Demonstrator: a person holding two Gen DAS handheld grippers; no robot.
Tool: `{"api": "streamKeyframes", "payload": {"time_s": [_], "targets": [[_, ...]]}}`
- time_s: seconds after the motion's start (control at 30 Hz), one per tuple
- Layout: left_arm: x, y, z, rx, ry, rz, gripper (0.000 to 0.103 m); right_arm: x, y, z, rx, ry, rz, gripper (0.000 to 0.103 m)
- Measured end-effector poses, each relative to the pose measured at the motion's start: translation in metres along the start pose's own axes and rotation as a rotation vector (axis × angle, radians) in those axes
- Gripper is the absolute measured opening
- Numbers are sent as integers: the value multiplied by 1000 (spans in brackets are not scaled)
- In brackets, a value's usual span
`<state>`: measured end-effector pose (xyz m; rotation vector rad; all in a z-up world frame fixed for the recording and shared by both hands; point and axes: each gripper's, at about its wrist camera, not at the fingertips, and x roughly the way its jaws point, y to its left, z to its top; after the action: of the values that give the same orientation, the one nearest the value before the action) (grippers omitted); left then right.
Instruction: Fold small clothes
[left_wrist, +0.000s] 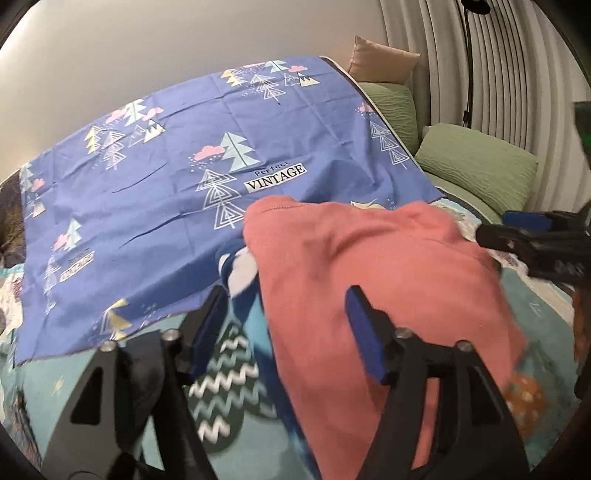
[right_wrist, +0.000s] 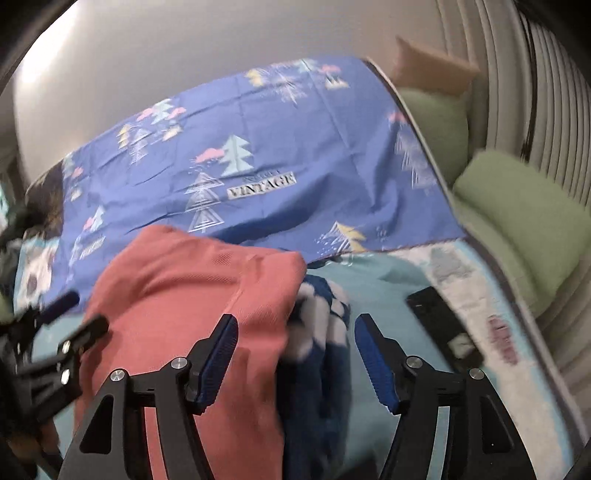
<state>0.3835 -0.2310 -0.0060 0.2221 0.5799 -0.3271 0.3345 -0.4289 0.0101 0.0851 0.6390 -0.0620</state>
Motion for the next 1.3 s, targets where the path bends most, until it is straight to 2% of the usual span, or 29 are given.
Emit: {"api": "streamKeyframes", "payload": {"time_s": [0.1,0.27,0.37,0.47,0.6,0.73,0.93,1.1,1.3], "targets": [[-44,-10,-9,-13,-25,12,82,-51,15,-21,-49,-25,23,68],[-124,-36,-26,28,-70,29,85,-130,35,-53,-82,-72,80,73],[-175,-46,-36,40,-115,63,91,-179,42,-69,-81,-120,73,76],[-222,-54,-45,47,-165,128,95,-222,45,-83,-67,-157,56,77],[-275,-59,-55,44,-182,158,100,-274,53,-100,-75,-191,47,81],[-320,-60,-64,35,-188,203,101,-319,61,-118,-68,-231,47,83],[-373,-63,-100,35,-169,250,102,-358,87,-152,-125,-257,52,86],[-403,-58,-141,-37,-147,232,102,-374,103,-188,-94,-227,67,87],[-422,-61,-176,-59,-157,219,102,-381,110,-230,-57,-201,45,87]]}}
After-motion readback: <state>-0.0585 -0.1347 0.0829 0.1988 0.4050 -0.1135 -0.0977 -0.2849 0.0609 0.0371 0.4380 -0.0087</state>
